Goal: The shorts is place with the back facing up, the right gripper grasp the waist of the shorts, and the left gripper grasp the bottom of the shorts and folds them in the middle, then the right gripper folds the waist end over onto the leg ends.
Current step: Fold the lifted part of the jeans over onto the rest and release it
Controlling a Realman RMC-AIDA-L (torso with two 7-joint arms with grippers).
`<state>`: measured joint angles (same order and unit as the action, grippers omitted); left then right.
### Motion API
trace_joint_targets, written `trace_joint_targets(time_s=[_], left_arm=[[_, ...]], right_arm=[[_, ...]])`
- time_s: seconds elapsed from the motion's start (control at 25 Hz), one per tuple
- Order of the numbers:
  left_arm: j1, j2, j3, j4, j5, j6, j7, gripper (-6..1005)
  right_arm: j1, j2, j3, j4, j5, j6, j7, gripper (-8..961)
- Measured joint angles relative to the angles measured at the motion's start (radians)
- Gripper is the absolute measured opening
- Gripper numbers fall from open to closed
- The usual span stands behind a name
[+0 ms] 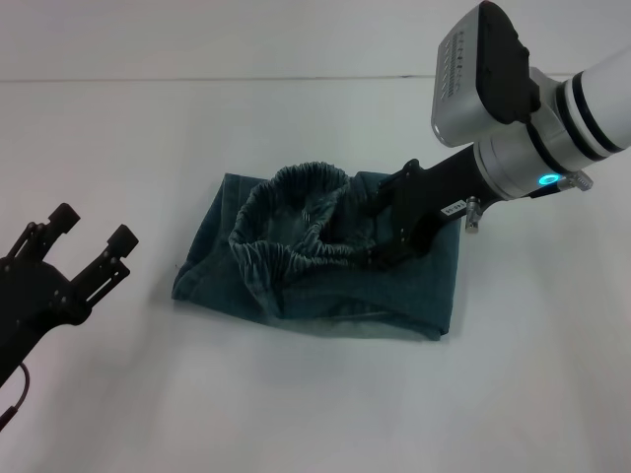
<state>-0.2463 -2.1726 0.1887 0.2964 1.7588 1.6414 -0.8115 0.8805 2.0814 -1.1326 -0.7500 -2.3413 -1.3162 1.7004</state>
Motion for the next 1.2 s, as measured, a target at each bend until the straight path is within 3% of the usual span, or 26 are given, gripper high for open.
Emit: trace_joint_targets(time_s=[0.56,0.76,1.2], left_arm=[[-0.001,0.000,0.024,-0.002,0.002,0.000,0.000,892],[-0.004,-0.001,0.023,-0.005,0.002,0.000,0.000,893],[-0.008,-0.001,0.023,-0.013,0.002,-0.001,0.000,891]], right_arm=[[-0.005,0.007,-0.006,0.029,0.016,0.097,-0.082,549],[0.017,0.003,0.002,0.016,0.029,0.111,-0.116,306],[0.076,0.006,-0.005,0.033,0.077,0.181,-0.281,73]])
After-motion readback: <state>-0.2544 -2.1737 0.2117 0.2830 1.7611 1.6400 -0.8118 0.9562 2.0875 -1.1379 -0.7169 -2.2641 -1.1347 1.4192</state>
